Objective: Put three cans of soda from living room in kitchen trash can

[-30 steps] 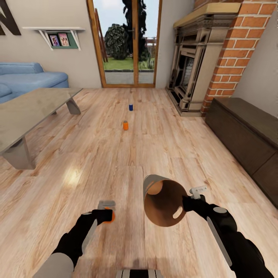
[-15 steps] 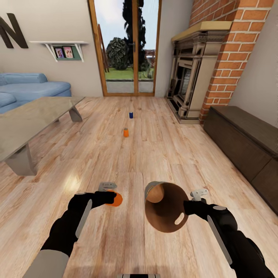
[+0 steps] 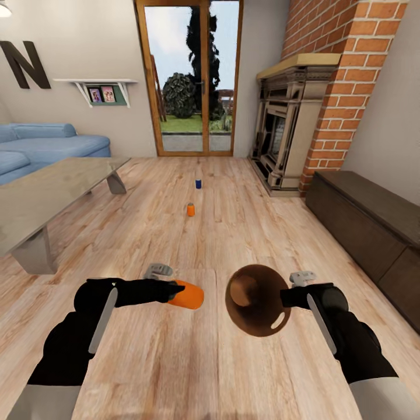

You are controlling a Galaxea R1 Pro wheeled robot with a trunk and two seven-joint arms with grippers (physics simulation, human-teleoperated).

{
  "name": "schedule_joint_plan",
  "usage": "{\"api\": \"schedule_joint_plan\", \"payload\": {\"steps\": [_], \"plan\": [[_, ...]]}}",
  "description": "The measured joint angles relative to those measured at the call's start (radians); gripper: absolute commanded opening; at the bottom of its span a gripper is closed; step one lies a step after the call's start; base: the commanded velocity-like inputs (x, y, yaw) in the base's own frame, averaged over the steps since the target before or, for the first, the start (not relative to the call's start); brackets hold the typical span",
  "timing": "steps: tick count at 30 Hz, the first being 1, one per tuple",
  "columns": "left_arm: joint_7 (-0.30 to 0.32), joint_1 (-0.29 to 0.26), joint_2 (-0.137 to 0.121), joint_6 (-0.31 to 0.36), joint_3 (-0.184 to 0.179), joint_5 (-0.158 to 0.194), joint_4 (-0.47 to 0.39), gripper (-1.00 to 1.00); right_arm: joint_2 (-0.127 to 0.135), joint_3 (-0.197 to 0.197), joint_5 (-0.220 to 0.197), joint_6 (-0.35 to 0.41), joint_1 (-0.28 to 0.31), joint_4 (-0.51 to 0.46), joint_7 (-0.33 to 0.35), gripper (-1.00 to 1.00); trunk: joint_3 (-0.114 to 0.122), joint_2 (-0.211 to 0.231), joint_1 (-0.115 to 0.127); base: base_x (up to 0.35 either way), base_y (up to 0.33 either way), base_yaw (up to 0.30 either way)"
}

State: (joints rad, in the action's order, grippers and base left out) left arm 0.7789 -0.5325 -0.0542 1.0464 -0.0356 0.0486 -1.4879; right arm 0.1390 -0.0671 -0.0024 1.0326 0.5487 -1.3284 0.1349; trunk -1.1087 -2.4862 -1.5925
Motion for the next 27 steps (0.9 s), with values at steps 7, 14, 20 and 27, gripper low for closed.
{"api": "schedule_joint_plan", "payload": {"steps": [7, 14, 20, 27], "plan": [[0.088, 0.000, 0.002, 0.001, -0.006, -0.007, -0.014, -1.00, -0.062, -0.006, -0.028, 0.015, 0.080, 0.113, -0.029, -1.00, 0.009, 0.021, 0.012, 0.000, 0.000, 0.000], [0.153, 0.000, 0.010, 0.001, -0.007, -0.004, -0.055, -1.00, -0.112, -0.033, -0.002, 0.015, 0.097, 0.156, -0.116, -1.00, 0.009, 0.021, 0.012, 0.000, 0.000, 0.000], [0.183, -0.002, 0.024, 0.001, -0.007, -0.005, -0.073, -1.00, -0.161, -0.079, 0.000, 0.015, 0.099, 0.191, -0.144, -1.00, 0.009, 0.021, 0.012, 0.000, 0.000, 0.000], [0.185, -0.003, 0.079, 0.001, -0.010, -0.005, -0.090, -1.00, -0.182, -0.107, 0.005, 0.015, 0.100, 0.206, -0.148, -1.00, 0.009, 0.021, 0.012, 0.000, 0.000, 0.000]]}}
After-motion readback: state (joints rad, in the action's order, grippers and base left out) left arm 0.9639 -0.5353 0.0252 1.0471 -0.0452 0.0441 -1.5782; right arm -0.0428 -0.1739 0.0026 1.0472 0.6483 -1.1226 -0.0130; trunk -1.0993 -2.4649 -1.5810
